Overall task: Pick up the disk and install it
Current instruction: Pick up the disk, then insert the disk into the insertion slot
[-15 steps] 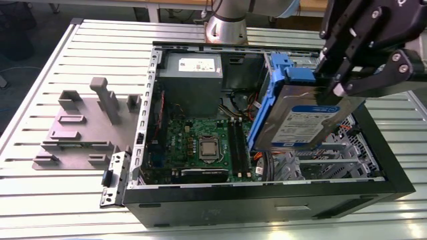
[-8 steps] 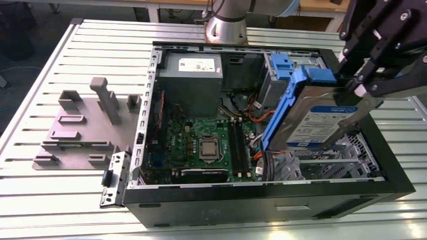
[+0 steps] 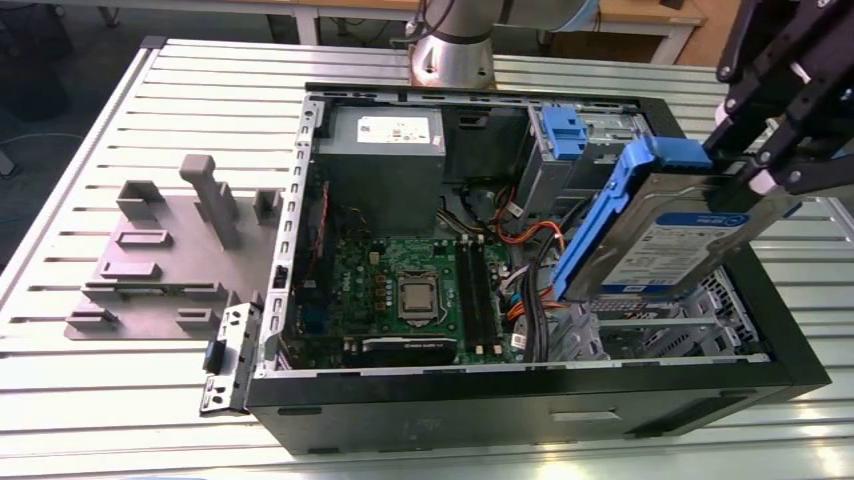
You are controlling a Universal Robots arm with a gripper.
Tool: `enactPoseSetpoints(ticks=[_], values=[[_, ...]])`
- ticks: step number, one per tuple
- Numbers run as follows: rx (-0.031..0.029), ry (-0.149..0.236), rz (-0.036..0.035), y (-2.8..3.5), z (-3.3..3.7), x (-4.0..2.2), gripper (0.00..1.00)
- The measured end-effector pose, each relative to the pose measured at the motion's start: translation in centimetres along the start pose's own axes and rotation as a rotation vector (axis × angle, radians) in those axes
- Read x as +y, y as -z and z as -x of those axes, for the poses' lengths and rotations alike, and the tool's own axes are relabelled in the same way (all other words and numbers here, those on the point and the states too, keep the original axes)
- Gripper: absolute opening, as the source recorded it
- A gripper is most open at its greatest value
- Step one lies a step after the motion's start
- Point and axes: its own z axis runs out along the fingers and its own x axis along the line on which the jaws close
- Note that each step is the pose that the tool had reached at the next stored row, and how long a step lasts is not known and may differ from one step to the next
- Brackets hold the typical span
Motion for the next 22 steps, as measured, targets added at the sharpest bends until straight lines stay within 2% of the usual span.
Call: enactPoseSetpoints(ticks=[3, 11, 22], values=[[0.0001, 0.000, 0.0000, 0.02, 0.02, -0.55, 0.35], [0.0001, 0.000, 0.0000, 0.01, 0.02, -0.78, 0.35], [0.0000, 0.000, 0.0000, 0.02, 0.10, -3.19, 0.35]])
